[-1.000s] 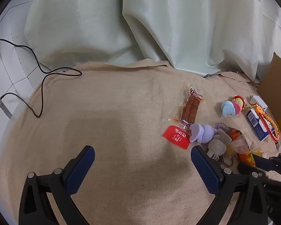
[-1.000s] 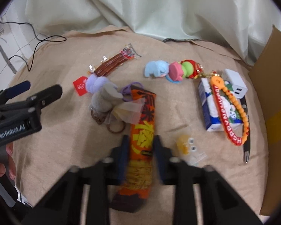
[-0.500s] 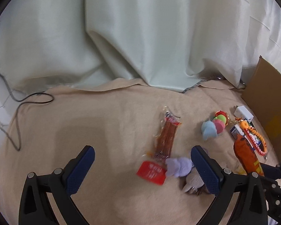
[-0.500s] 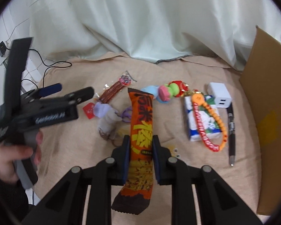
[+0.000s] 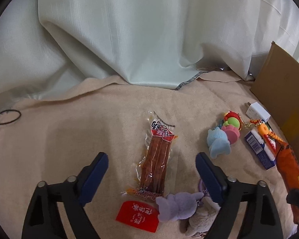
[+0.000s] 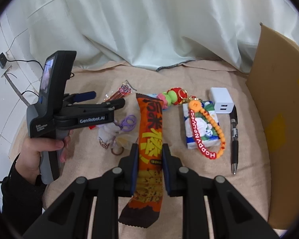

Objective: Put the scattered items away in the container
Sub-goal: 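Grasp the orange snack bar with the right tool and lift it, then grasp the brown meat stick with left tool while right tool holds orange bar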

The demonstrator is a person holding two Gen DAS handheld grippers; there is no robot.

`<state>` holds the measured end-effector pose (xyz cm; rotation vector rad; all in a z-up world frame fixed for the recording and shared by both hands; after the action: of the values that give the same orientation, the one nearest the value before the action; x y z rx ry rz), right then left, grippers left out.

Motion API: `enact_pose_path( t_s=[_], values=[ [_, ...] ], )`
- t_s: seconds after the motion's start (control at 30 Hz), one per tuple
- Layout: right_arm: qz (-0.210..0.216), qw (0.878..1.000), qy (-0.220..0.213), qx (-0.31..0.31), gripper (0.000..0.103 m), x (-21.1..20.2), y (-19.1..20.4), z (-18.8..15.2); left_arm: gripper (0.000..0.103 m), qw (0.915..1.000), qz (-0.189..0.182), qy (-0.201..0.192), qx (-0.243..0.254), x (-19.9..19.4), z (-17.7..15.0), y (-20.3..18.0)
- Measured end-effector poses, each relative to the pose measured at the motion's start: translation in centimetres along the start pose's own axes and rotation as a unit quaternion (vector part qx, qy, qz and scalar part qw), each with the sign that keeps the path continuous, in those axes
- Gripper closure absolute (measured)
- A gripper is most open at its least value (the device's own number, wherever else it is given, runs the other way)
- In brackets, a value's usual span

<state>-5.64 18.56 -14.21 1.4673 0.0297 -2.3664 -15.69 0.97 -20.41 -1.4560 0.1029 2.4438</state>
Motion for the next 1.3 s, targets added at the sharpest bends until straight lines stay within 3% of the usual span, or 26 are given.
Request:
enact_pose_path(
  t_s=[0.1,0.17,0.3,0.43,0.6,0.83,0.93,1.07,1.3],
  values=[
    [0.001,1.0,0.002,0.001,0.077,0.1,-0.1,0.1,0.056,1.0,-0.008,0.001,-0.001,0.1,0.0,0.0],
    [0.003,1.0,0.002,0.001,0.077,0.0,-0.2,0.0,0.062,0.9999,-0.011,0.005,0.004,0.3,0.0,-0.1],
    [0.003,1.0,0.002,0.002,0.077,-0.1,-0.4,0.1,0.062,0.9996,-0.023,-0.001,0.013,-0.1,0.4,-0.7],
    [0.002,1.0,0.002,0.008,0.077,-0.2,-0.9,0.2,0.061,0.9992,0.009,0.01,0.038,0.6,0.4,-1.6],
    [0.001,1.0,0.001,0.012,0.077,-0.3,-1.0,0.3,0.061,0.9988,0.011,0.007,0.047,1.2,0.5,-1.9],
    [0.001,1.0,0.004,0.012,0.077,-0.4,-1.1,0.3,0.062,0.9992,-0.03,0.005,0.026,1.1,0.6,-1.4],
    [0.0,1.0,0.0,0.014,0.077,-0.6,-1.3,0.3,0.071,0.9982,-0.057,0.011,0.017,0.7,0.5,-1.4],
    [-0.001,1.0,0.002,0.015,0.077,-0.5,-1.4,0.3,0.071,0.9976,-0.062,0.02,0.025,0.7,0.4,-1.9],
    [0.001,1.0,0.004,0.012,0.077,-0.4,-1.1,0.5,0.06,0.9979,-0.031,0.012,0.055,1.0,0.3,-3.3]
  ],
)
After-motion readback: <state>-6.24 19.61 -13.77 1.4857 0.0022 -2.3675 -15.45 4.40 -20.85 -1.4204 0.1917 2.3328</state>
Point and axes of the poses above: each gripper's, at about its wrist camera, not at the fingertips, and x roughly the way its jaws point, y to its left, z to its top, the point moved 5 cm from there along x, roughly the way its jaws point, and after that the axes turned 9 degrees about y, right-handed, at the moved point
